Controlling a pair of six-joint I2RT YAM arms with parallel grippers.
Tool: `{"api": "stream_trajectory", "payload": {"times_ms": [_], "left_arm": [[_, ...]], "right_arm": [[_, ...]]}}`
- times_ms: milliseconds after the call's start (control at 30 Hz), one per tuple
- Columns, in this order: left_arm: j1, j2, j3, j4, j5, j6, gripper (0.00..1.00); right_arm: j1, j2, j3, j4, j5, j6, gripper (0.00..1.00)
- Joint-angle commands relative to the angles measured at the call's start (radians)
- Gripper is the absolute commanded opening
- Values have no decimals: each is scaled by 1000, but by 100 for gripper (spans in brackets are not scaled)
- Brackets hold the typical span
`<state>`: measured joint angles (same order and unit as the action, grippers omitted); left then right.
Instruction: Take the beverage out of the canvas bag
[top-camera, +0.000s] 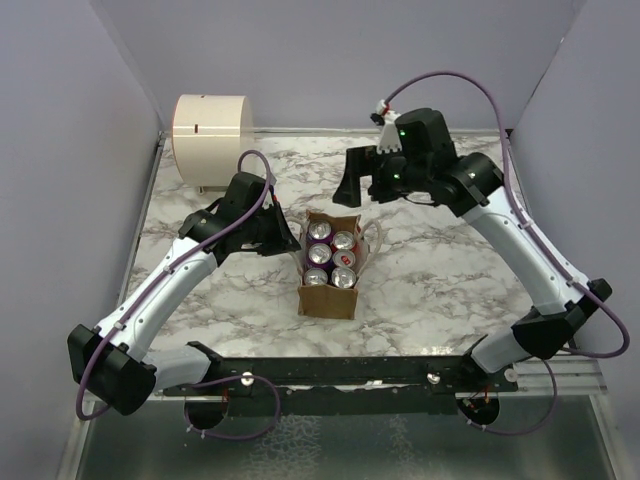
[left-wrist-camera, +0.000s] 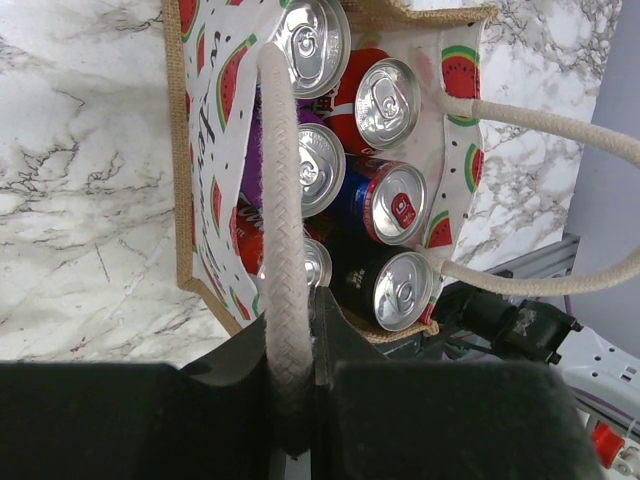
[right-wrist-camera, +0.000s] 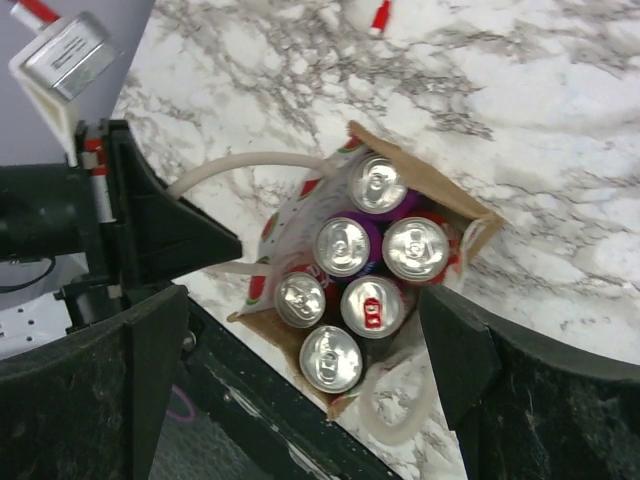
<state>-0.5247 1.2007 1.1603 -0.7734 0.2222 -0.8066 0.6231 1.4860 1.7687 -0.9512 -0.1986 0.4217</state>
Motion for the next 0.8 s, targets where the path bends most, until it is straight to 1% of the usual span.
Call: {"api": "stream_trajectory", "payload": {"times_ms": [0, 100, 167, 300, 600, 767], "left_arm": [[5, -13, -4, 23, 11, -4, 0], [6, -3, 8, 15, 7, -1, 0], [7, -1, 15, 10, 2, 2, 0], [8, 0, 15, 6, 1, 2, 0], [11, 5, 18, -1, 8, 8, 0], [12, -1, 12, -4, 9, 9, 0]], "right_arm": [[158, 99, 78, -118, 142, -5, 96], [210, 139, 56, -155, 177, 32, 90], [225, 154, 19, -167, 174, 53, 83], [265, 159, -46, -167, 201, 83, 82], [290, 197, -135, -192, 231, 102, 75], [300, 201, -166, -182, 236, 107, 75]]}}
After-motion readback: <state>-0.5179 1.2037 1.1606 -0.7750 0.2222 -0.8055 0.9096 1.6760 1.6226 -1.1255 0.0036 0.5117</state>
